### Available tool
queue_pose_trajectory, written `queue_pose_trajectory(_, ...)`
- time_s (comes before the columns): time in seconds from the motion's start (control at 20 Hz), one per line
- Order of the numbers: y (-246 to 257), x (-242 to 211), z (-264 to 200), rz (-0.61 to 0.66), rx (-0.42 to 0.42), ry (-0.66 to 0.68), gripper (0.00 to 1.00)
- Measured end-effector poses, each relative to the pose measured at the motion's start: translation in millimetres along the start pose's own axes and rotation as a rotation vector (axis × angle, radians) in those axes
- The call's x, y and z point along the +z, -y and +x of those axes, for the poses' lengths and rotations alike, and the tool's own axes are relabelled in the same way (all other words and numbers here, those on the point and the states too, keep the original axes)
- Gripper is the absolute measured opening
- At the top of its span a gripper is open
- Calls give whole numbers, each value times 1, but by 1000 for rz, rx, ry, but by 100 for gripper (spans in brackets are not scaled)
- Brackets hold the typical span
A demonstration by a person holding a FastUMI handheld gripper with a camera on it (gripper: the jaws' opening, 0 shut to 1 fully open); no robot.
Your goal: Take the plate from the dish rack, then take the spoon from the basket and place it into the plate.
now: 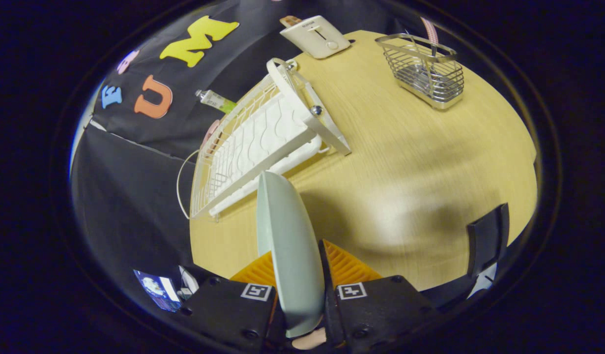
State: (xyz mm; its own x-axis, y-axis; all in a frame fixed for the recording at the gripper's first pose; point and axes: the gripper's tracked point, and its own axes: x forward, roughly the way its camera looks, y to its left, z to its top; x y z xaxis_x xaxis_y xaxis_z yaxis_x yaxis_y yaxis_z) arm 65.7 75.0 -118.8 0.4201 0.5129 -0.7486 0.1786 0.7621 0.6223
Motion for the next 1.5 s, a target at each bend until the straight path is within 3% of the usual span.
queue_pose_trajectory(0.25,0,2,2,45,39,-6,40)
queue_pose_trajectory(0.35,-2,2,-2,60,52,-3,49)
queue_pose_trajectory(0.65,-1,5,-6,40,52,11,64)
queue_pose_trajectory(0.95,-6,10,-13,13,80,50,65)
queue_pose_trajectory(1.25,6,37,-49,-128,17,227,76)
queue_pose_trajectory(1.5,18,59,-89,-242,-25,408,79)
